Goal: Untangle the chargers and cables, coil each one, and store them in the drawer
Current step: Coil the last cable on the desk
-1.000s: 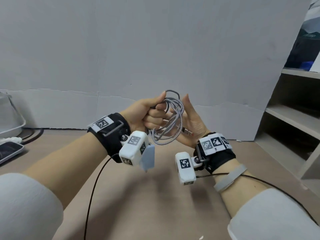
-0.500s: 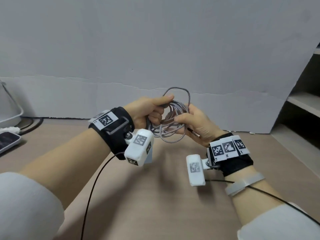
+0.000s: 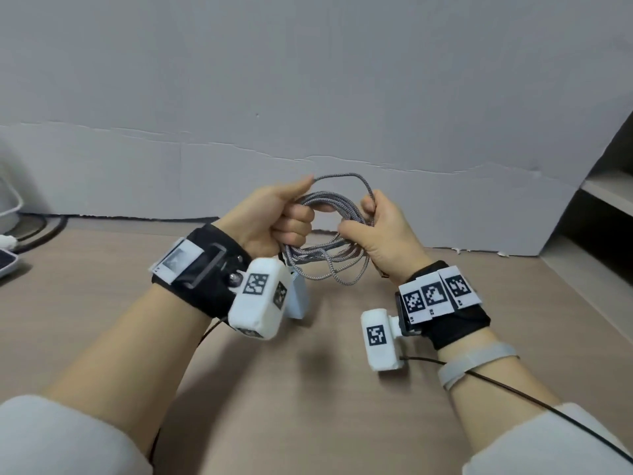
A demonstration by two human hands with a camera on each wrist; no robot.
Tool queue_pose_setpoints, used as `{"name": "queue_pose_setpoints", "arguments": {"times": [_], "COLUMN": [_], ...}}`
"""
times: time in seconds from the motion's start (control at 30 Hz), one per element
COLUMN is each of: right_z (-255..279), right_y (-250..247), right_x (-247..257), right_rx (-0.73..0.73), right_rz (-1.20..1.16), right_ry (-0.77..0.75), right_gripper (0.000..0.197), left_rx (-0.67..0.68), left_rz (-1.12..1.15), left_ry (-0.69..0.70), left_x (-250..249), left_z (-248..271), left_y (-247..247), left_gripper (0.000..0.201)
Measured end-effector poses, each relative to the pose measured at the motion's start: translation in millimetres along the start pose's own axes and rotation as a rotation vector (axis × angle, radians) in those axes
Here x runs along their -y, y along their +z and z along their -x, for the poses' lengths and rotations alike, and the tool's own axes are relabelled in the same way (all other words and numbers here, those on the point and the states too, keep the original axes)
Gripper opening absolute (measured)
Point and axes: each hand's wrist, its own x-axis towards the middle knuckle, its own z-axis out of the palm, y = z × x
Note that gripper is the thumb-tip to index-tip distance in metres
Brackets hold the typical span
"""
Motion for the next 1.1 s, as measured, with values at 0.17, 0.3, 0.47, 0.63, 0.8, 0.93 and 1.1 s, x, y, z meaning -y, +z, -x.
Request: {"name": "queue_pose_setpoints", "arguments": {"times": [0.17, 0.3, 0.47, 0.63, 0.8, 0.93, 1.1], "right_z": [4.2, -2.6, -2.1, -2.0, 15.8, 18.5, 13.8], "right_y": [-9.5, -13.6, -20.7, -12.3, -12.9, -12.4, -14.6], "right_x": [11.0, 7.0, 4.9, 12.0, 29.9, 30.2, 23.1], "right_rx": [0.207, 0.042, -0.045, -0.051, 0.288, 0.426, 0.263], "right_rz": [-0.37, 0.099, 0.756, 0.391, 0.131, 0.086, 0.331], "right_ry": [0.197, 0.163, -0.033, 0.062, 0.164, 0.209, 0.142], "right_gripper": [0.023, 0.017, 0.041, 0.031, 0.024, 0.017, 0.023], "left_rx": [-0.151, -0.181, -0.194, -0.132, -0.231, -0.282, -0.243], "left_rz": [-0.192, -0.234, -0.35, -0.358, -0.332, -0.334, -0.34], "left_ry": [0.217, 0.294, 0.345, 0.321, 0.381, 0.426, 0.404], "left_x": [0.4, -6.2, -15.6, -12.6, -18.5, -23.1, -25.7], "left_z": [0.5, 9.4, 21.9, 22.7, 24.8, 27.7, 30.8], "left_y": [0.3, 3.2, 10.3, 17.5, 8.3, -1.1, -1.7], "left_gripper": [0.039, 0.049, 0.067, 0.064, 0.063, 0.062, 0.065]}}
